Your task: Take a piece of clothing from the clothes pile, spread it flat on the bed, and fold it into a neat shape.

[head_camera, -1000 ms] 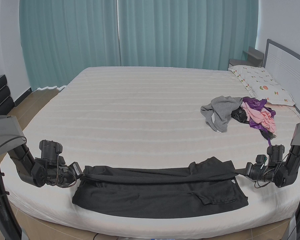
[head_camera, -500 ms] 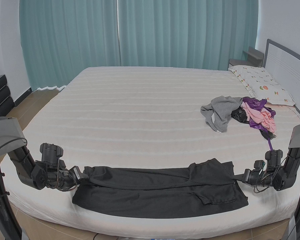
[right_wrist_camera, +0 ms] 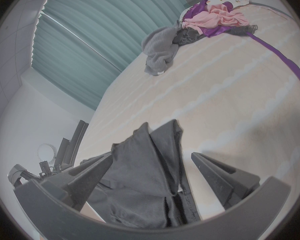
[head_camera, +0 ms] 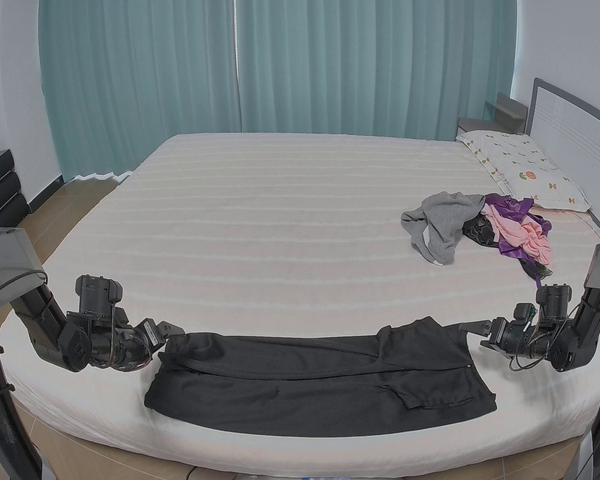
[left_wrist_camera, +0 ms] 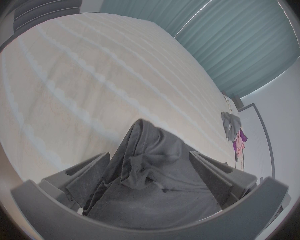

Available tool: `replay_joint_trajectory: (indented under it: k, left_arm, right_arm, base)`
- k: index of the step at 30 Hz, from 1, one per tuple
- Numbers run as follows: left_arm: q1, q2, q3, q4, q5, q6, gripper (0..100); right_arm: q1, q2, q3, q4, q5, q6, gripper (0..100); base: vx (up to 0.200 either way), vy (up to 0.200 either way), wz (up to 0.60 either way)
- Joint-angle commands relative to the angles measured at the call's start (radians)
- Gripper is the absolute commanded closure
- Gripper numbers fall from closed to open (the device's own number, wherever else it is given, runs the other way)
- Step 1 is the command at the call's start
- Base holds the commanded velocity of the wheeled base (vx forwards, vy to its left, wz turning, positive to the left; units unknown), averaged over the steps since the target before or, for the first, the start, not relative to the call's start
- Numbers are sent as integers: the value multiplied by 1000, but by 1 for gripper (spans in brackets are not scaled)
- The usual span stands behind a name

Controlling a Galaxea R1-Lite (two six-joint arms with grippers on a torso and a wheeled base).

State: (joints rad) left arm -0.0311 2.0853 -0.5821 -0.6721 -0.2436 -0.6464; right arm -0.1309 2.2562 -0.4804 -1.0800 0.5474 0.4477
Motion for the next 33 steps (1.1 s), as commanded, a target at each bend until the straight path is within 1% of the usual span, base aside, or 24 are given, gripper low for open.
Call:
replay_joint_trajectory:
  k: [1,4,6,10,12,13,16,18,25,26,30,33]
  left_arm:
    - [-1,1,-71,0,1,-36,0]
    - [-4,32,-116,5,1,-47,0]
    - [-4,84,-180,29,1,-49,0]
    - [-10,134,-226,57,14,-47,0]
    - [-18,147,-228,51,15,-44,0]
    - [-33,162,-232,49,24,-42,0]
    - [-46,191,-254,45,63,-39,0]
    - [-46,197,-260,45,75,-39,0]
    - [-39,217,-291,45,81,-45,0]
    - [-39,217,-291,45,81,-45,100]
    - [-30,217,-277,46,89,-59,100]
    - [-30,213,-254,42,121,-81,100]
  right_arm:
    - [13,-17,-43,5,0,37,0]
    - [19,3,-72,12,0,57,0]
    - [22,33,-95,12,-7,89,0]
    - [19,40,-107,12,-11,121,0]
    - [17,40,-110,12,-11,123,0]
    - [17,42,-113,14,-11,125,0]
    - [20,62,-113,5,-12,125,0]
    - [20,66,-113,3,-14,125,0]
    - [19,69,-113,2,-14,126,0]
    - [19,69,-113,2,-14,126,0]
    - [19,83,-132,12,-17,126,0]
    - [17,88,-135,12,-17,126,0]
  base:
    - [0,0,0]
    - [0,0,0]
    - [0,0,0]
    - [0,0,0]
    - [0,0,0]
    - [0,0,0]
    - [0,0,0]
    - [0,0,0]
    - [0,0,0]
    - [0,0,0]
    - [0,0,0]
    - [0,0,0]
